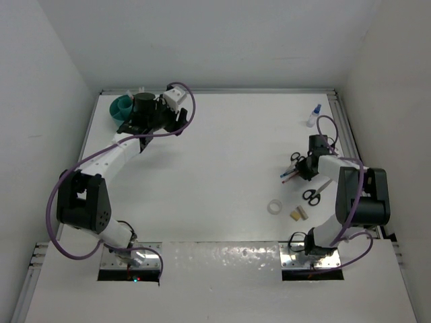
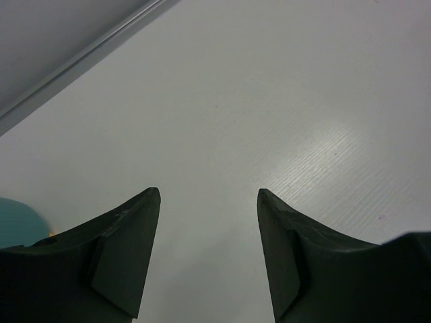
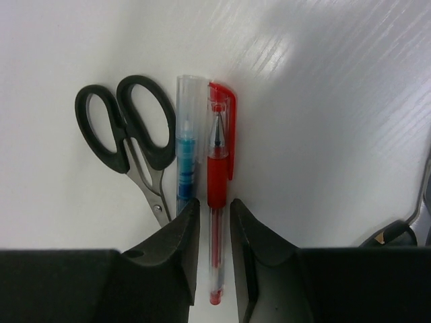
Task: Sort the stationery into containers
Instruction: Move the pen to the center of the board.
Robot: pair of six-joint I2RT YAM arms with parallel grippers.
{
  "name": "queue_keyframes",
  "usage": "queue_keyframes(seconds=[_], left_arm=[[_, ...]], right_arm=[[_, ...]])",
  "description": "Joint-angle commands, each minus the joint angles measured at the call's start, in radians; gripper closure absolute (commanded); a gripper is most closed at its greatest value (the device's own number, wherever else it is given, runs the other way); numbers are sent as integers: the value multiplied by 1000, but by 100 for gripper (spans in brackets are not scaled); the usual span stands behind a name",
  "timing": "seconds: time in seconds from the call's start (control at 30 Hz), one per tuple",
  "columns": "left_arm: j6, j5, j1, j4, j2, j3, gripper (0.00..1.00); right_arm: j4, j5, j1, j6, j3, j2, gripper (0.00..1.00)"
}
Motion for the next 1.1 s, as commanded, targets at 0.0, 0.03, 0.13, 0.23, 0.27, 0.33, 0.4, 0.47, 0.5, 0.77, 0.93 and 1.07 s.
queue_keyframes(seconds=[0.0, 0.03, 0.13, 0.23, 0.27, 0.33, 0.4, 0.47, 0.5, 0.77, 0.93, 1.07], left_arm=[[0, -13, -8, 44, -20, 30, 42], [0, -15, -7, 44, -22, 33, 42], [0, -21, -8, 80, -22, 39, 42], [-4, -24, -4, 85, -17, 43, 42], [-6, -25, -1, 87, -13, 48, 42], [-7, -27, 1, 93, -13, 53, 42], [-9, -30, 2, 97, -13, 53, 42], [-9, -30, 6, 102, -14, 51, 42], [-9, -32, 6, 102, -14, 50, 42], [-18, -36, 29, 132, -24, 33, 42], [-38, -44, 39, 165, -20, 30, 42], [-33, -50, 45, 177, -30, 30, 42]], right_arm=[[-33, 8, -26, 41, -47, 20, 75], [-42, 11, -32, 39, -48, 17, 75], [-85, 41, -34, 19, -42, 11, 74], [-131, 69, -34, 1, -31, 14, 72], [-145, 72, -37, -8, -27, 14, 72], [-156, 75, -36, -24, -21, 19, 71], [-180, 74, -36, -42, -4, 37, 70], [-205, 72, -34, -65, 18, 59, 70], [-216, 72, -34, -70, 24, 66, 70], [-274, 55, -2, -51, 28, 71, 69], [-291, 60, 55, -18, 70, 103, 69], [-262, 37, 56, 25, 26, 102, 70]])
